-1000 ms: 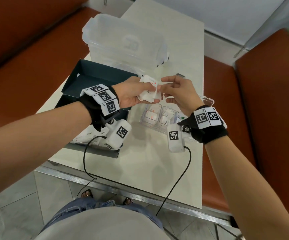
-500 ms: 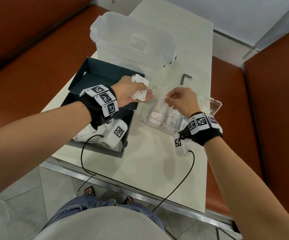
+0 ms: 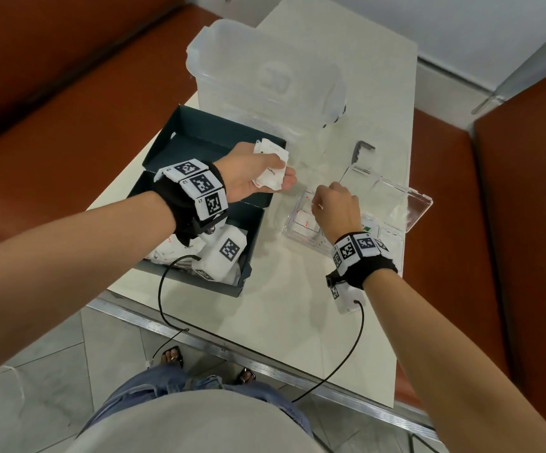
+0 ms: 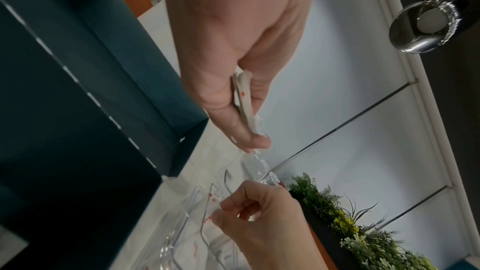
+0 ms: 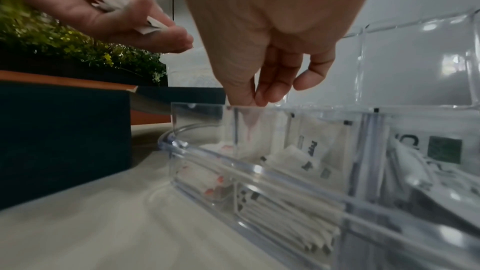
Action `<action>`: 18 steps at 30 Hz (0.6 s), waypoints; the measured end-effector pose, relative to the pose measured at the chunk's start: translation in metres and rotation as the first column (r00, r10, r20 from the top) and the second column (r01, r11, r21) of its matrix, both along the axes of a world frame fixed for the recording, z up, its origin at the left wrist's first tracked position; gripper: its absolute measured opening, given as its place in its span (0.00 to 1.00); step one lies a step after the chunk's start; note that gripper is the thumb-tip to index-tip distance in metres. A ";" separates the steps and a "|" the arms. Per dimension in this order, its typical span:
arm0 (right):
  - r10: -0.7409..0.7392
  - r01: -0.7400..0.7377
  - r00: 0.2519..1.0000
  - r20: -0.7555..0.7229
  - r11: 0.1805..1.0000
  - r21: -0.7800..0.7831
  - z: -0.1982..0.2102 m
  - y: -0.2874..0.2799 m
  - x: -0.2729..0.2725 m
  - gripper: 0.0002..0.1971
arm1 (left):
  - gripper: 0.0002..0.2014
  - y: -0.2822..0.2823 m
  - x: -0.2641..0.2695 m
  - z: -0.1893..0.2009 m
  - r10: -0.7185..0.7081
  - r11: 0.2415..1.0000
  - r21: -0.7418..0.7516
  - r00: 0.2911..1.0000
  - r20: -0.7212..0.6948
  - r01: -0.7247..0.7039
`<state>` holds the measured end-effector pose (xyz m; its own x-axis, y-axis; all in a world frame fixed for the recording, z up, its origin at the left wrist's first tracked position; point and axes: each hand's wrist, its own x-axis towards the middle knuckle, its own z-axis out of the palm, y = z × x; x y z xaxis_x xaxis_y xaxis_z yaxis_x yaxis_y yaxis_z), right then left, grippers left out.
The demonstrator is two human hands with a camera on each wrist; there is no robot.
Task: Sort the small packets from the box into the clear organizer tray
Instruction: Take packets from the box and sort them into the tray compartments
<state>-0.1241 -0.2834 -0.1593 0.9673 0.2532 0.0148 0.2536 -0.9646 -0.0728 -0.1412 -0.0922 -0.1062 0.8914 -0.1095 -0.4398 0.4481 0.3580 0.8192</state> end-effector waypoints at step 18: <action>-0.073 0.025 0.993 0.096 0.903 0.430 0.022 0.003 -0.012 0.09 | 0.07 0.000 0.001 0.007 0.003 0.978 -0.208 0.993 -0.117 -0.028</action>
